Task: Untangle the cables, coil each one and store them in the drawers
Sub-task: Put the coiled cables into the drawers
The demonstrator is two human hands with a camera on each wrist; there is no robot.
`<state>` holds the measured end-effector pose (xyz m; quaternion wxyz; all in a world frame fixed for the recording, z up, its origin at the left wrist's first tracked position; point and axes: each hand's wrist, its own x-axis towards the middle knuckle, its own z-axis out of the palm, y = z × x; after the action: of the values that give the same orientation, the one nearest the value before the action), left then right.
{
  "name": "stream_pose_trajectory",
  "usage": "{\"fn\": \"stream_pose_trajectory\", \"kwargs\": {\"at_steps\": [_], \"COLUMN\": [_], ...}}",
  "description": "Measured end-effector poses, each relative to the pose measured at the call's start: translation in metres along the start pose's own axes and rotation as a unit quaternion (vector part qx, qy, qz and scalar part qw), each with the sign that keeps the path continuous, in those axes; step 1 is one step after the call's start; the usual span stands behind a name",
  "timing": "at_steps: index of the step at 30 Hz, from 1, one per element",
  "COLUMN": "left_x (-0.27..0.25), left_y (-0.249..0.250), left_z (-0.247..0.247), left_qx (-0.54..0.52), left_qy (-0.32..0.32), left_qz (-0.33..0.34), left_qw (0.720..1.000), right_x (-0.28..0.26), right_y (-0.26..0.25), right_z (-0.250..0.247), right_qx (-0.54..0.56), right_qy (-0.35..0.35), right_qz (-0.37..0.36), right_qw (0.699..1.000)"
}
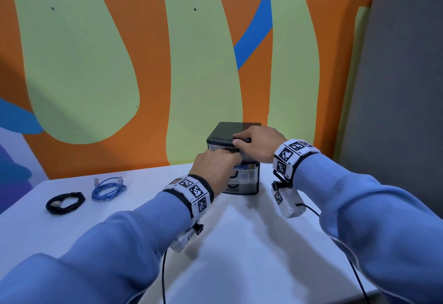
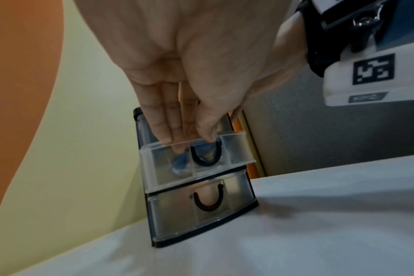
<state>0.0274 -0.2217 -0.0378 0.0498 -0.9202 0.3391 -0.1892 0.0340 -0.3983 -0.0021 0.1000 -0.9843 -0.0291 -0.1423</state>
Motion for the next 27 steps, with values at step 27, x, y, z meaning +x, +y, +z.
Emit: {"fn": "stream_pose_trajectory", "kwargs": {"at_steps": [27], "left_x": [-0.005], "left_y": [0.015], "left_z": [0.043], "left_qx": [-0.038], "left_qy": [-0.212], "left_qz": [-0.055], "left_qw": [0.975], "right_x": [0.000], "right_y": [0.004], "right_z": [0.002], "right_qx": [0.031], "right_qy": [0.016], "right_qz": [0.016], "right_qw": [0.999]}}
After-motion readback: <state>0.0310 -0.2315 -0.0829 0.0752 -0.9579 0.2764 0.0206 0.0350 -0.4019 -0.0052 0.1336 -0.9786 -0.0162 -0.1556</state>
